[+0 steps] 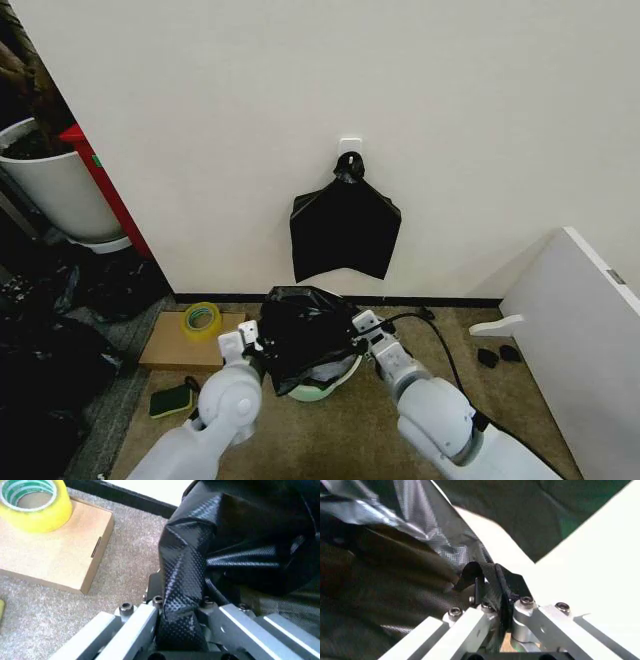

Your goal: Place the garbage bag over the trash bin.

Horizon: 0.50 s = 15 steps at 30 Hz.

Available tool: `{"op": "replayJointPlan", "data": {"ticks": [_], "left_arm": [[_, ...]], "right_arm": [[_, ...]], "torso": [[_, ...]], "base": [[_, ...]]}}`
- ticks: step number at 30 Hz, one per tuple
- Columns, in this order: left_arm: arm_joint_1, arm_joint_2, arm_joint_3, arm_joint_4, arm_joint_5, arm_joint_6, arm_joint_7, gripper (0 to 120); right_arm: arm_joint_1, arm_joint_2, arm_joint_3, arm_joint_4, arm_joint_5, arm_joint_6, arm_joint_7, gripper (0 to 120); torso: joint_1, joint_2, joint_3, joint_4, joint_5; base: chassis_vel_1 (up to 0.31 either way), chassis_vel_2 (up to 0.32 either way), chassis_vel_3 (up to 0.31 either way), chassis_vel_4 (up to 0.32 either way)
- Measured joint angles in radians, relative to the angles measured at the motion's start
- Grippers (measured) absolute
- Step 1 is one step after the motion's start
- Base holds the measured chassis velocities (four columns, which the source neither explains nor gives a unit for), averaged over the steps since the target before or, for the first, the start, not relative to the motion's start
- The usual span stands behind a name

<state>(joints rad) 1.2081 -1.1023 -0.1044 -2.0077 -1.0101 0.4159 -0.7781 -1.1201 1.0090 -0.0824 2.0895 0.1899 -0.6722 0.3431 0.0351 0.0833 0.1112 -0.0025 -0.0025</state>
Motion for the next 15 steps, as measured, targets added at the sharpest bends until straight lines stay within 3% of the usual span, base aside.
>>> {"op": "replayJointPlan", "data": {"ticks": [15], "left_arm": [[0.093, 0.029, -0.017, -0.081, 0.010, -0.019, 0.028, 1]], "right_arm": [[-0.088, -0.011, 0.046, -0.030, 0.018, 0.081, 0.019, 0]], "torso": [[0.000, 0.000, 0.000, 0.0002, 0.0000]], "base": [[0.000, 0.000, 0.000, 0.000]]}}
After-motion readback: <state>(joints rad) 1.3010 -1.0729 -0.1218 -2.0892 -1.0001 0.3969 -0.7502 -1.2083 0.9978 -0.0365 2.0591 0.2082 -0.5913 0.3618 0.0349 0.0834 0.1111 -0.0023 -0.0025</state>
